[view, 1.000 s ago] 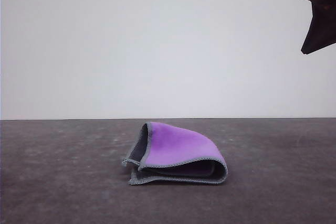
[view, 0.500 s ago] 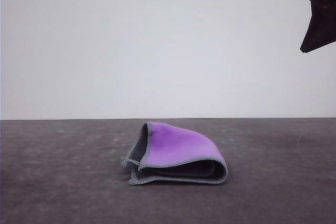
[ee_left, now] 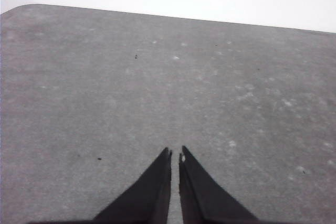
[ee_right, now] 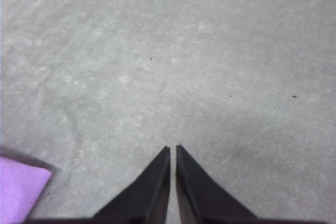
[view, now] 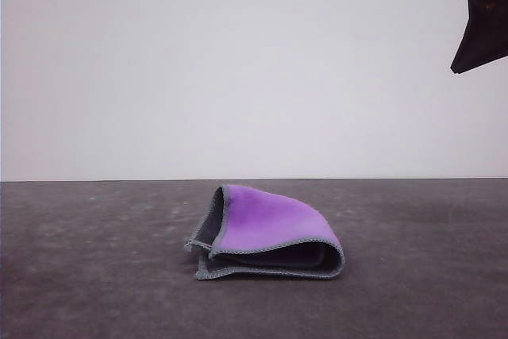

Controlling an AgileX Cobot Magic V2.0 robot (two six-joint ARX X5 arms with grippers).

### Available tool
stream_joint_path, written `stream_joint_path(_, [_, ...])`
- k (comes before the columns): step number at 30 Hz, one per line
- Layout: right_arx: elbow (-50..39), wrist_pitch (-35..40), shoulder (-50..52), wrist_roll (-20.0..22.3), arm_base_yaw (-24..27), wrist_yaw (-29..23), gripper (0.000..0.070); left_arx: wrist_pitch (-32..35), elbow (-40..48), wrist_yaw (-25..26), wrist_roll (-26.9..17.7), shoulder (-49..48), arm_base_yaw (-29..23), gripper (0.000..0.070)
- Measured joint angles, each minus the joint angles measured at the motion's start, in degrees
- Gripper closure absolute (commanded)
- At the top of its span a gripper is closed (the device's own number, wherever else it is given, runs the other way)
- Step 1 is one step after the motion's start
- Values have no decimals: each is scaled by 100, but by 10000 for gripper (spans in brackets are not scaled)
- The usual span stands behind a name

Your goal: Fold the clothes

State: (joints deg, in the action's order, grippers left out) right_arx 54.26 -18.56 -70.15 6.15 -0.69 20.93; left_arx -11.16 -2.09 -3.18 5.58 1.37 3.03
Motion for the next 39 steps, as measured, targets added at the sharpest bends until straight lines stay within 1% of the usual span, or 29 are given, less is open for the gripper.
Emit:
stream_joint_path(5, [0, 1, 2, 125, 2, -41, 684, 0, 0, 0, 0, 0, 0, 683])
stream_joint_path(8, [-5, -17, 71, 197, 5, -393, 684, 0, 0, 0, 0, 0, 0, 683])
stream_joint_path(12, [-127, 29, 441, 243, 7, -1055, 684, 0, 0, 0, 0, 0, 0, 683])
stream_joint_path(16, [-491, 307, 1002, 260, 11, -1368, 684, 0, 0, 0, 0, 0, 0, 683])
stream_joint_path(21, [-1360, 862, 1892, 234, 17, -1652, 684, 2, 0, 0, 0, 0, 0, 683])
stream_joint_path(25, [-2239, 1328, 2856, 91, 17, -1915, 684, 10, 0, 0, 0, 0, 0, 683])
stream_joint_path(29, [-3076, 1329, 3867, 0, 17, -2069, 684, 11, 0, 0, 0, 0, 0, 683])
stream_joint_path(32, [-3625, 1321, 4603, -27, 17, -2083, 684, 11, 1, 0, 0, 0, 0, 683])
stream_joint_path(36, [-4174, 1326, 5466, -44, 17, -2126, 684, 11, 2, 0, 0, 0, 0, 683])
stream_joint_path(39, [-4460, 1323, 5885, -49, 17, -2303, 684, 11, 1, 0, 0, 0, 0, 683])
